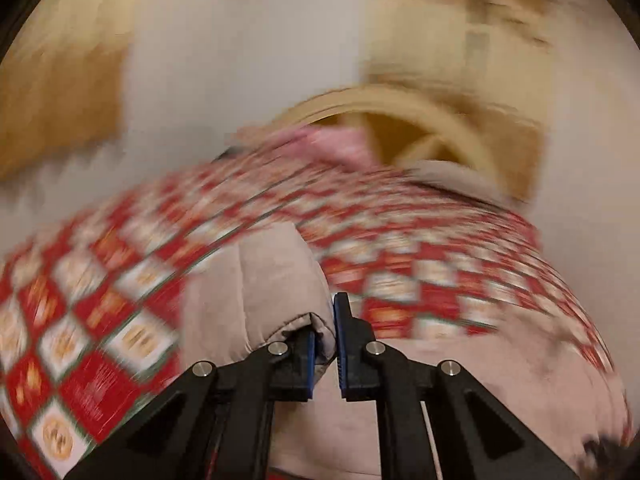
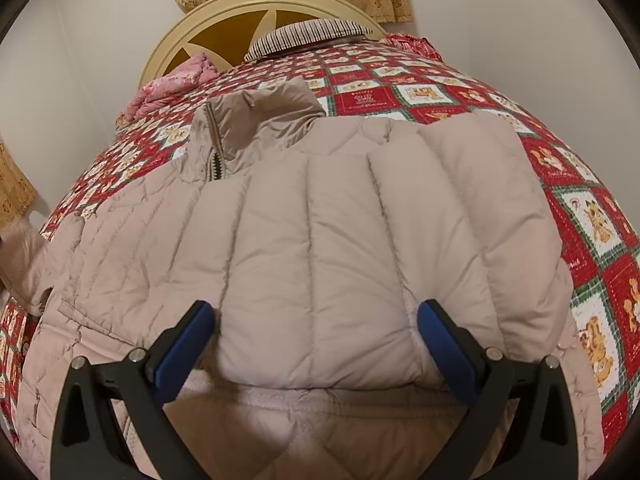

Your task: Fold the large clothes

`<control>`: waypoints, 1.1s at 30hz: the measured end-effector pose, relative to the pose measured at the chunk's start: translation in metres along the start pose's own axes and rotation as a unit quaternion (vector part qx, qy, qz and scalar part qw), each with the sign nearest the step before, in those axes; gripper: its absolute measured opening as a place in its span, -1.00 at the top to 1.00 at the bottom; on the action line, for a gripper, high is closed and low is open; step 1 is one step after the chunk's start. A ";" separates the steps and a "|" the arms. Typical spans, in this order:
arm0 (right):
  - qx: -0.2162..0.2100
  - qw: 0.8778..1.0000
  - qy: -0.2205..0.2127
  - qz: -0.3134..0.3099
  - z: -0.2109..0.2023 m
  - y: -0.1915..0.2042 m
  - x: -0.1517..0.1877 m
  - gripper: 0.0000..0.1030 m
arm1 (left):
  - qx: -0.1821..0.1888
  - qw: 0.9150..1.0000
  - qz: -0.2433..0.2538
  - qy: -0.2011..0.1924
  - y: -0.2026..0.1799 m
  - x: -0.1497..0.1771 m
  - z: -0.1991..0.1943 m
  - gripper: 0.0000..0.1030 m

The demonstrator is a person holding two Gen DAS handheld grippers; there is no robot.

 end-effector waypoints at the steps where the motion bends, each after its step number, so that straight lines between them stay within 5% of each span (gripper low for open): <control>1: -0.001 1.000 -0.001 0.002 0.000 -0.001 0.000 -1.00 | 0.028 0.999 0.031 -0.011 -0.032 -0.002 -0.013 0.85; 4: -0.009 1.000 -0.004 0.009 -0.001 -0.002 -0.001 -1.00 | 0.109 0.985 0.135 -0.021 -0.131 0.015 -0.045 0.85; 8: -0.017 1.000 -0.008 0.017 -0.001 -0.003 -0.002 -1.00 | 0.219 0.950 0.222 0.039 -0.236 0.084 -0.063 0.84; 11: -0.021 1.000 -0.009 0.021 -0.002 -0.004 -0.002 -1.00 | 0.252 0.923 0.265 0.119 -0.273 0.145 -0.058 0.84; 14: -0.024 0.999 -0.010 0.025 -0.002 -0.004 -0.002 -1.00 | 0.257 0.907 0.278 0.185 -0.276 0.185 -0.057 0.83; 22: -0.035 0.999 -0.013 0.036 -0.003 -0.007 -0.004 -1.00 | 0.276 0.905 0.258 0.198 -0.234 0.193 -0.081 0.75; 24: -0.033 0.999 -0.010 0.034 -0.002 -0.006 -0.004 -1.00 | 0.263 0.909 0.258 0.193 -0.225 0.191 -0.079 0.16; 26: -0.028 0.999 -0.005 0.031 -0.001 -0.006 -0.004 -1.00 | 0.250 0.915 0.260 0.182 -0.228 0.192 -0.092 -0.10; 30: -0.028 0.998 -0.005 0.047 -0.010 -0.010 -0.006 -1.00 | 0.291 0.906 0.268 0.151 -0.235 0.186 -0.126 -0.13; 33: -0.012 0.997 -0.023 0.067 -0.038 -0.012 -0.010 -0.88 | 0.274 0.907 0.293 0.125 -0.220 0.186 -0.142 -0.18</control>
Point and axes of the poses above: each gripper's, at about its wrist camera, not at the fingertips, and z roughly the way its jaws point, y to its left, x to its underside, the point moved 8 cm from there along z, roughly the way its jaws point, and after that the axes turned 3 degrees about -y, right-handed, at the moved point
